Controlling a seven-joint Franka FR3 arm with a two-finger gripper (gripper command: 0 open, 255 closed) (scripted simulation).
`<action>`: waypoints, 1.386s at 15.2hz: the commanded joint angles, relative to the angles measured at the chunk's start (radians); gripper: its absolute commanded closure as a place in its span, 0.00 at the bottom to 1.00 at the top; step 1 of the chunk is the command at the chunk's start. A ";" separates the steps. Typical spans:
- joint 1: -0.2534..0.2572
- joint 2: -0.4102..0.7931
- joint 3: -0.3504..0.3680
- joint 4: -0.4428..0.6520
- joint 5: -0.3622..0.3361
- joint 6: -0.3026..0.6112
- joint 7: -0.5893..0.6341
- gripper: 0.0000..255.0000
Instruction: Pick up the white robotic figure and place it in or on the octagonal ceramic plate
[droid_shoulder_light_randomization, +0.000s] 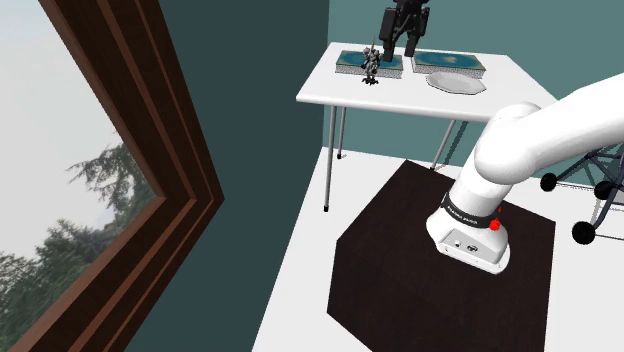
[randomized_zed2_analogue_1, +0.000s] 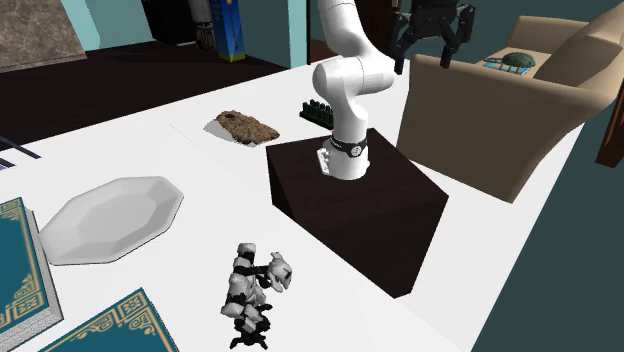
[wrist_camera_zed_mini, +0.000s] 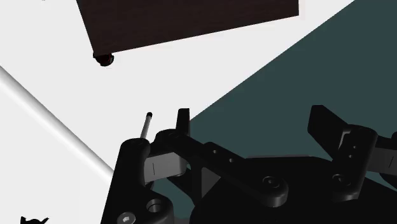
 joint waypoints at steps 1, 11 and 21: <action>0.000 0.000 0.000 0.000 0.000 0.000 0.000 0.00; -0.038 0.196 -0.193 0.053 -0.108 0.185 -0.233 0.00; -0.043 0.490 -0.380 0.231 -0.086 0.340 -0.479 0.00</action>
